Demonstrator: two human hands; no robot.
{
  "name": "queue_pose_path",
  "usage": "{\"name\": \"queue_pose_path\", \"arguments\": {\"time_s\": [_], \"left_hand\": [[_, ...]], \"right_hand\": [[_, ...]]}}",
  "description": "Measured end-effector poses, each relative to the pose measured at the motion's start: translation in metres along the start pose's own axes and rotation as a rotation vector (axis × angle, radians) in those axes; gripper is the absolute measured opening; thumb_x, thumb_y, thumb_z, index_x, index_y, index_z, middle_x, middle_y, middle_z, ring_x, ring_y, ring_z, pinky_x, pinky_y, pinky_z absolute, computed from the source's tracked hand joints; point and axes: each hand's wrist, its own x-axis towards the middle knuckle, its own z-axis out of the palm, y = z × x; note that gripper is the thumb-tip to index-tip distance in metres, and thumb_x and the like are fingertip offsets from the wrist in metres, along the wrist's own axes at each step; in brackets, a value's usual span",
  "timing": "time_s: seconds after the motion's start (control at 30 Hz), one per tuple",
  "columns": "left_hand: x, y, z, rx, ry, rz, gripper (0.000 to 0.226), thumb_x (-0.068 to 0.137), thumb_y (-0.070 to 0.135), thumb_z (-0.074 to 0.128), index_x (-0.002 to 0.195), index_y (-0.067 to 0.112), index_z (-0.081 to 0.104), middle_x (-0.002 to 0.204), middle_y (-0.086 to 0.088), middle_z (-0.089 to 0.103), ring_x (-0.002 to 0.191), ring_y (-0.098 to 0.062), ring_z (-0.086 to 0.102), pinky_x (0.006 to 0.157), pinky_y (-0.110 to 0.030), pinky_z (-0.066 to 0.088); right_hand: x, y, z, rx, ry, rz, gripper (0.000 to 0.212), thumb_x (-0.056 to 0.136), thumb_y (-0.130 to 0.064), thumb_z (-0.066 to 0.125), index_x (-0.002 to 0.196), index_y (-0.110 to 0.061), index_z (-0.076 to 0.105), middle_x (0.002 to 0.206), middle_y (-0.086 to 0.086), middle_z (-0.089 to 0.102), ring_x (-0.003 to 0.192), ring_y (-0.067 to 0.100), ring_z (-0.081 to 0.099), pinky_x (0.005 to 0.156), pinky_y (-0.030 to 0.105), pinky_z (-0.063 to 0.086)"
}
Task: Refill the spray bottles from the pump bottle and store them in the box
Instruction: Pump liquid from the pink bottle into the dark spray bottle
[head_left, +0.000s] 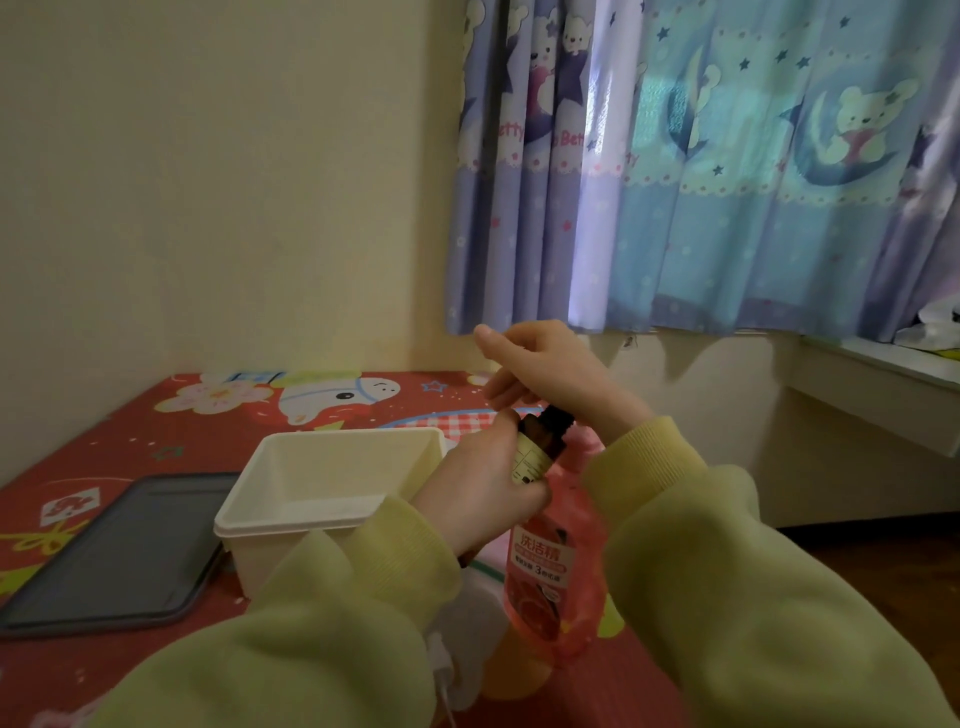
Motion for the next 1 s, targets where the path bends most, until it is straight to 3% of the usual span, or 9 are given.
{"name": "queue_pose_path", "arguments": {"time_s": [0.2,0.37,0.47,0.57,0.77,0.9,1.0], "left_hand": [[-0.003,-0.003,0.014,-0.039,-0.001,-0.033,0.041,0.08,0.021,0.059,0.116,0.014,0.041,0.082,0.0,0.059,0.071,-0.018,0.06,0.06,-0.031,0.047],[-0.003,0.0,0.007,-0.01,-0.012,-0.027,0.048,0.08,0.018,0.059,0.124,0.014,0.038,0.075,0.007,0.052,0.065,-0.011,0.052,0.054,-0.022,0.041],[0.001,0.0,-0.002,-0.007,-0.005,-0.001,0.052,0.078,0.018,0.06,0.125,0.015,0.039,0.085,0.0,0.059,0.074,-0.017,0.057,0.064,-0.031,0.047],[0.002,-0.003,-0.003,0.006,0.003,0.02,0.056,0.076,0.019,0.06,0.127,0.017,0.037,0.094,-0.005,0.063,0.082,-0.021,0.06,0.072,-0.039,0.051],[0.0,-0.008,0.008,-0.059,-0.028,0.006,0.055,0.078,0.016,0.059,0.128,0.019,0.036,0.076,0.003,0.057,0.063,-0.011,0.055,0.057,-0.025,0.044],[0.0,-0.009,0.007,-0.056,-0.044,-0.015,0.057,0.077,0.016,0.06,0.128,0.019,0.036,0.081,-0.001,0.061,0.066,-0.015,0.058,0.061,-0.032,0.049],[0.001,-0.007,0.003,-0.053,-0.041,-0.002,0.057,0.076,0.014,0.059,0.127,0.019,0.036,0.075,0.004,0.056,0.061,-0.012,0.056,0.056,-0.027,0.047]], "right_hand": [[-0.005,0.017,0.004,0.031,0.073,-0.01,0.029,0.09,-0.048,0.051,0.076,-0.023,0.059,0.065,0.004,0.07,0.062,0.017,0.07,0.067,0.029,0.056],[-0.004,0.012,0.003,-0.065,0.02,-0.004,0.044,0.09,-0.048,0.05,0.096,-0.008,0.066,0.071,0.004,0.072,0.066,0.015,0.069,0.069,0.027,0.052],[-0.001,0.003,-0.001,-0.08,-0.028,0.005,0.036,0.091,-0.044,0.051,0.091,-0.01,0.064,0.069,0.001,0.069,0.06,0.01,0.065,0.063,0.023,0.05],[0.002,0.002,-0.002,-0.08,-0.042,-0.005,0.032,0.091,-0.044,0.051,0.086,-0.014,0.063,0.07,0.0,0.07,0.059,0.008,0.063,0.066,0.026,0.051],[-0.002,0.017,0.004,-0.047,0.056,-0.019,0.036,0.088,-0.048,0.054,0.092,-0.014,0.066,0.067,-0.001,0.071,0.064,0.011,0.068,0.072,0.031,0.052],[-0.002,0.017,0.008,-0.085,0.045,-0.022,0.037,0.088,-0.048,0.054,0.091,-0.013,0.067,0.067,0.0,0.071,0.068,0.015,0.069,0.075,0.034,0.054],[-0.002,0.008,0.003,-0.075,0.0,0.002,0.038,0.09,-0.044,0.054,0.093,-0.008,0.066,0.07,0.001,0.07,0.065,0.013,0.067,0.07,0.028,0.052]]}}
